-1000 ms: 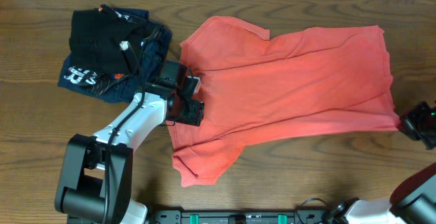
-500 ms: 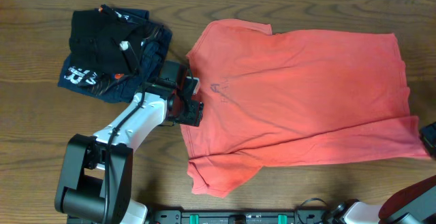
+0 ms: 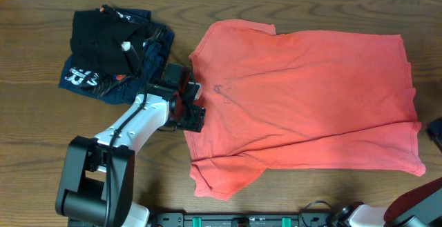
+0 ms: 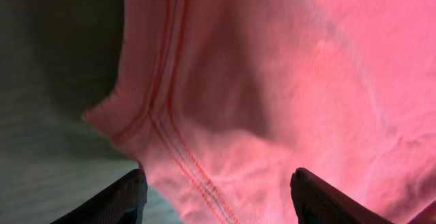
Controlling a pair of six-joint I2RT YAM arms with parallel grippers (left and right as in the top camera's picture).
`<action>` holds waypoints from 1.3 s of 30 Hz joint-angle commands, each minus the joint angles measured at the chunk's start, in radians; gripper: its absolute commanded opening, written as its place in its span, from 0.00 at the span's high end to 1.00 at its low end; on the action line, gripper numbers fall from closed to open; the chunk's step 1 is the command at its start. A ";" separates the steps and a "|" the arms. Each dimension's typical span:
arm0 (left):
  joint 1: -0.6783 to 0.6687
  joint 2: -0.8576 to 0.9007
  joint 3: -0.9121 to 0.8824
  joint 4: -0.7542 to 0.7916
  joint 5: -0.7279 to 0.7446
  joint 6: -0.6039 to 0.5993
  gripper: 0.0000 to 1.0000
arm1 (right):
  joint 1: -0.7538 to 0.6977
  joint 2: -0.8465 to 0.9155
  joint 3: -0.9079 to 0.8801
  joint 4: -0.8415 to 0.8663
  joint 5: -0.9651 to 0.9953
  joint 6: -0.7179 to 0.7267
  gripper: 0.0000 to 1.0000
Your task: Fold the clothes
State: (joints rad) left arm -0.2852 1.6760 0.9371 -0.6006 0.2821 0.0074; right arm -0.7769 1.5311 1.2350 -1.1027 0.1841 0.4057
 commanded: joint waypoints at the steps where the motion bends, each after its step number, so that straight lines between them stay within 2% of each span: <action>1: -0.002 0.008 -0.005 -0.036 0.015 0.016 0.30 | 0.000 0.012 -0.015 0.030 -0.138 -0.004 0.59; 4: -0.002 0.008 -0.005 -0.096 0.024 0.013 0.31 | 0.002 0.024 -0.052 0.061 -0.190 -0.047 0.50; 8: -0.002 0.008 -0.005 -0.139 0.024 0.013 0.30 | 0.002 0.032 -0.120 0.117 -0.245 -0.055 0.50; 13: -0.002 0.019 -0.009 -0.112 0.020 0.014 0.30 | 0.002 0.033 -0.168 0.161 -0.306 -0.055 0.52; 18: -0.002 0.072 -0.065 0.005 0.020 0.013 0.32 | 0.002 0.033 -0.168 0.161 -0.324 -0.056 0.53; 19: -0.002 0.088 -0.072 0.026 0.020 0.013 0.36 | 0.002 0.033 -0.168 0.160 -0.324 -0.056 0.54; 22: 0.001 0.132 -0.076 0.063 0.002 0.013 0.81 | 0.002 0.033 -0.168 0.160 -0.327 -0.063 0.54; 23: 0.002 0.135 -0.076 0.070 -0.025 -0.002 0.92 | 0.002 0.033 -0.168 0.160 -0.332 -0.063 0.54; 26: 0.027 0.131 -0.056 0.074 -0.190 -0.111 0.94 | 0.002 0.033 -0.168 0.164 -0.331 -0.063 0.54; 29: 0.080 0.127 -0.010 0.072 -0.262 -0.149 0.94 | 0.002 0.033 -0.168 0.185 -0.331 -0.063 0.54; 39: 0.199 0.127 0.097 0.063 -0.267 -0.152 0.93 | 0.065 0.040 -0.260 0.461 -0.402 -0.085 0.57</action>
State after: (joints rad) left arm -0.0948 1.7889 1.0119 -0.5301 0.0662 -0.1284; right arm -0.7433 1.5593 1.0107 -0.6708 -0.1841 0.3466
